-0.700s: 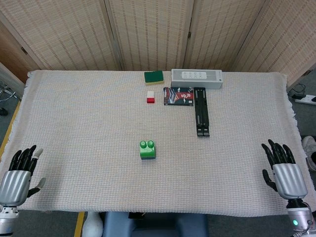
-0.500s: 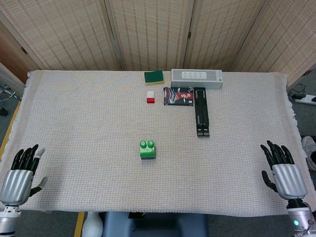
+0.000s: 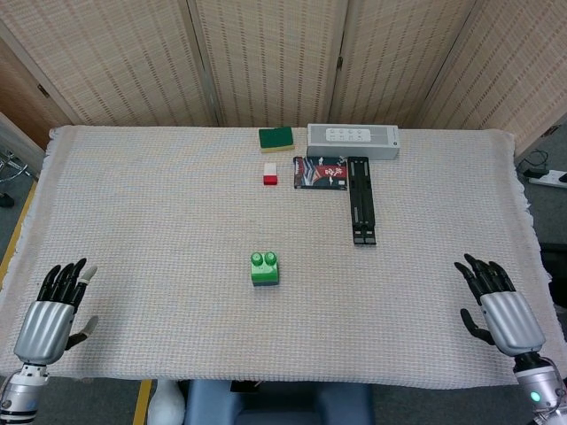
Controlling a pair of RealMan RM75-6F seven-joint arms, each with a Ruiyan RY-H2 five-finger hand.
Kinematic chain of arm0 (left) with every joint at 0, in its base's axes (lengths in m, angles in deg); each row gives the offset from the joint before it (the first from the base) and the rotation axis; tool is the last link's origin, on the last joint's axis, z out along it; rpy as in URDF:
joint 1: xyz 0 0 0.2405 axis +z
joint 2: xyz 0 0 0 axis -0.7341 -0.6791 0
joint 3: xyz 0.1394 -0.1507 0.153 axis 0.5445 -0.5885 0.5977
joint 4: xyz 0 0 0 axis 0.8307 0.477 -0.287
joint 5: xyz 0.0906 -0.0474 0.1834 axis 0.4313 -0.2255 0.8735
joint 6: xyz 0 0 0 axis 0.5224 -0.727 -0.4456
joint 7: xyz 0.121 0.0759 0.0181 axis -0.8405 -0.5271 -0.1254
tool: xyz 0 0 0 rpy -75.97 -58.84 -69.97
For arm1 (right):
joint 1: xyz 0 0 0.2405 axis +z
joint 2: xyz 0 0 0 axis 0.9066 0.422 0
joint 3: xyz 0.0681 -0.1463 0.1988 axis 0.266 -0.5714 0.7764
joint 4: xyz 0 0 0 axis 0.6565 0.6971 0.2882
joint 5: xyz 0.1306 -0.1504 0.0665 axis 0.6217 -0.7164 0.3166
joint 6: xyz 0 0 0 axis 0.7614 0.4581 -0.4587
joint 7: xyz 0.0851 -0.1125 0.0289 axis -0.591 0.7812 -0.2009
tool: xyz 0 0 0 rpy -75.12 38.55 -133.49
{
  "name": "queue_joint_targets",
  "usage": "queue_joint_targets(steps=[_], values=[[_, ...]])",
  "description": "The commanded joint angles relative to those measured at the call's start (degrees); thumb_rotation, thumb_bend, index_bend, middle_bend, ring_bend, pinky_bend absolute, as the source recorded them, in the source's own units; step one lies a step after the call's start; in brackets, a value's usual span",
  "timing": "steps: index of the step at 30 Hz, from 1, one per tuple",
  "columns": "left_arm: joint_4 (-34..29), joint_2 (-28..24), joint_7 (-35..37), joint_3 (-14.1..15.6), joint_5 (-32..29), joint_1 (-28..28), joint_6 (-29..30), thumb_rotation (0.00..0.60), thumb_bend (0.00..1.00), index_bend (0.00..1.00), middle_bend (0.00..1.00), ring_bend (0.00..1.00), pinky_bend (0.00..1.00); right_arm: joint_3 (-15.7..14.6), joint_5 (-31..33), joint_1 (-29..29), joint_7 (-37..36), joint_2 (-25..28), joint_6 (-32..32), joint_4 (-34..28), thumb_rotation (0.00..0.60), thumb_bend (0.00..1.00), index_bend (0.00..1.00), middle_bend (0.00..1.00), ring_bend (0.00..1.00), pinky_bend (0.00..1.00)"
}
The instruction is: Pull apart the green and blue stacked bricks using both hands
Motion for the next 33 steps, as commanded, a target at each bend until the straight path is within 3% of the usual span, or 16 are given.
queue_joint_targets(steps=[1,8,16,33], values=[[0.07,-0.16,0.56,-0.40,-0.78,-0.33,-0.58,0.600,0.33,0.00,0.00,0.00,0.00,-0.78,-6.71,6.26,-5.53,-0.17,-5.50,2.96,0.600,0.52,0.00,0.00,0.00,0.00],[0.59,0.54,-1.70,-0.64,-2.26,-0.67,-1.85,0.600,0.33,0.00,0.00,0.00,0.00,1.57,-10.12,15.81,-6.34,-0.86,-13.53,1.99,0.600,0.52,0.00,0.00,0.00,0.00],[1.26,1.63,-4.62,-1.49,-5.23,-0.82,-3.13,0.600,0.34,0.00,0.00,0.00,0.00,3.99,-7.15,25.06,-1.88,-1.85,-25.58,0.17,0.600,0.52,0.00,0.00,0.00,0.00],[2.13,1.82,-4.07,-2.84,-9.87,-2.21,-7.04,0.600,0.32,0.00,0.00,0.00,0.00,9.85,0.39,39.75,4.11,-15.28,-37.36,7.39,0.600,0.51,0.00,0.00,0.00,0.00]])
